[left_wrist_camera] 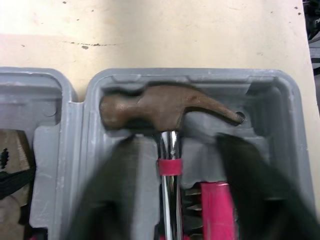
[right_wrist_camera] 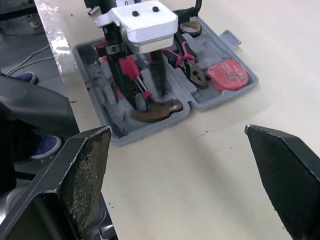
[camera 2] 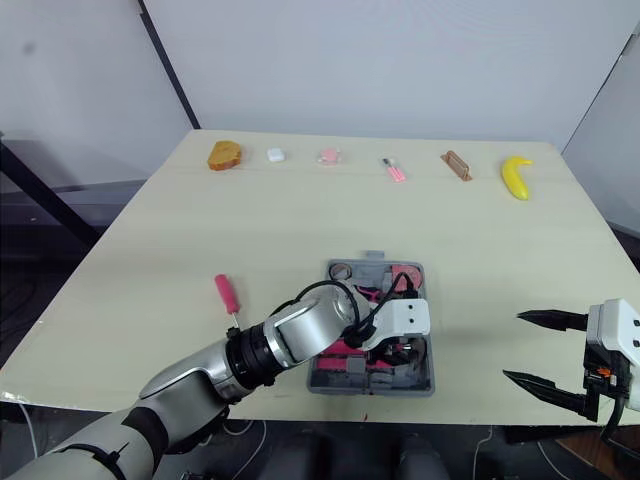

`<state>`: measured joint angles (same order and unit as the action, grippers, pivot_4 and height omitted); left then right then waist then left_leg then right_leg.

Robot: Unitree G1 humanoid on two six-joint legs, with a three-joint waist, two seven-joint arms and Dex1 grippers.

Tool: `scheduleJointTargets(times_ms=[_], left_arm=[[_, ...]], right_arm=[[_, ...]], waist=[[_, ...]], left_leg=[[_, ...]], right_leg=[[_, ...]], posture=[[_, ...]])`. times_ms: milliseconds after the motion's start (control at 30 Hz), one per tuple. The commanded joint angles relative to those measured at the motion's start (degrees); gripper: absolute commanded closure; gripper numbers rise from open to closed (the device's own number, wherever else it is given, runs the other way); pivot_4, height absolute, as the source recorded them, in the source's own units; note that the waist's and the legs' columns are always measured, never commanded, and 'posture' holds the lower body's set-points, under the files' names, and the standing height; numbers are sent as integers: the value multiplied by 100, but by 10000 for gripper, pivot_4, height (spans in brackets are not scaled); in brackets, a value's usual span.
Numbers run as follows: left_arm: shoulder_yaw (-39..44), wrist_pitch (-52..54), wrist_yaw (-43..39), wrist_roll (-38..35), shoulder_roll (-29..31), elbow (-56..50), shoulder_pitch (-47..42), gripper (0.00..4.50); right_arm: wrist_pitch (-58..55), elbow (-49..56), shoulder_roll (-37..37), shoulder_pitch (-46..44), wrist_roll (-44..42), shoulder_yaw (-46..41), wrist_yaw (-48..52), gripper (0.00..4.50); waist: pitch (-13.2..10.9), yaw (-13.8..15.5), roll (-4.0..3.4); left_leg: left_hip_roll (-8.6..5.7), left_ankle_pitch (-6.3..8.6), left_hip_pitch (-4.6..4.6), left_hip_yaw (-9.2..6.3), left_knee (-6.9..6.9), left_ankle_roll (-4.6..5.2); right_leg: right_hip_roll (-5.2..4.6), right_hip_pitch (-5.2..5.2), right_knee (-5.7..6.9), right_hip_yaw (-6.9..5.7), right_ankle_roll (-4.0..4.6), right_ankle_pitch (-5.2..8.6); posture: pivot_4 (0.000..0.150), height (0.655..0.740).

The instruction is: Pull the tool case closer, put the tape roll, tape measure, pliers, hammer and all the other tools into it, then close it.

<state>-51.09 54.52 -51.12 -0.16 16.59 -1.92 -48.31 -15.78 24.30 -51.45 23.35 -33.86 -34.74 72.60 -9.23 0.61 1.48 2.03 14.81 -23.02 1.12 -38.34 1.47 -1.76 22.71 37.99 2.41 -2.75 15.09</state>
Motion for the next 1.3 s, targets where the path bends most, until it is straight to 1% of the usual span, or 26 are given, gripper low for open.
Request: scheduleJointTargets(times_ms=[33,100,167,300,367,433,500,533,767,1033,1167,1300], left_arm=[[550,-188,-307,-258,261,-511,-12,18806],[970,-728,-425,-465,456,-656,231,18806],[1368,-1420,-759,-754,682,-686,535,18806],[1859,-1917,-1253,-1180,918,-563,921,18806],[2003,-2203,-1400,-1278,958,-447,1097,23948],[2007,-2587,-1558,-1238,1016,-346,1265,32273],[2023,-2842,-1596,-1184,976,-206,1406,42012],[2004,-3018,-1594,-1106,963,-111,1462,44446],[2021,-3869,-1310,-753,579,723,1701,44446],[1941,-4480,-1336,-338,497,1429,1757,44446],[1830,-4832,-1260,21,505,1826,1803,44446],[1717,-4931,-1302,307,553,2140,1893,44446]], right_arm=[[100,164,42,4,-28,-125,-38,0],[109,168,61,-2,-24,-104,-60,0],[127,163,79,-3,-13,-83,-77,0],[162,165,123,-9,16,-57,-109,0],[166,172,138,-19,20,-41,-133,0],[172,185,151,-15,25,-32,-152,0],[177,198,162,-5,23,-33,-169,0],[178,203,165,-2,20,-34,-178,0],[147,231,148,20,-6,-104,-209,0],[116,276,142,-5,-8,-65,-274,0],[110,263,127,-50,-11,-33,-299,0],[102,274,130,-93,-6,22,-329,0]], waist=[[-2,-5,-4],[2,0,-12],[5,6,-17],[5,16,-17],[5,20,-18],[6,18,-18],[6,18,-19],[6,19,-19],[6,18,-19],[7,15,-20],[7,16,-20],[12,14,-23]], left_leg=[[0,0,0,0,0,0],[1,0,0,0,0,0],[2,0,0,1,0,0],[1,0,1,3,-1,0],[1,0,0,2,-2,0],[1,0,0,3,-3,0],[1,0,1,4,-3,0],[1,0,1,4,-3,0],[0,0,2,3,-3,0],[0,0,2,3,-3,0],[0,0,2,3,-3,0],[0,0,9,4,-3,0]], right_leg=[[0,0,0,0,0,0],[0,0,0,0,0,0],[-2,0,-1,0,0,0],[-3,-1,0,0,0,0],[-4,-2,0,-2,0,0],[-4,-2,0,-2,0,0],[-3,-3,0,0,0,0],[-3,-3,0,0,0,0],[-3,-4,0,-1,0,-1],[-2,-4,1,-1,-1,-1],[-2,-4,1,-1,-1,-1],[-2,-13,0,-1,-1,-1]], posture=[[1500,7400],[1500,7400],[1500,7400],[1500,7400],[1500,7400],[1500,7400],[1500,7400],[1500,7400],[1500,7400],[1500,7400],[1500,7400],[1500,7400]])
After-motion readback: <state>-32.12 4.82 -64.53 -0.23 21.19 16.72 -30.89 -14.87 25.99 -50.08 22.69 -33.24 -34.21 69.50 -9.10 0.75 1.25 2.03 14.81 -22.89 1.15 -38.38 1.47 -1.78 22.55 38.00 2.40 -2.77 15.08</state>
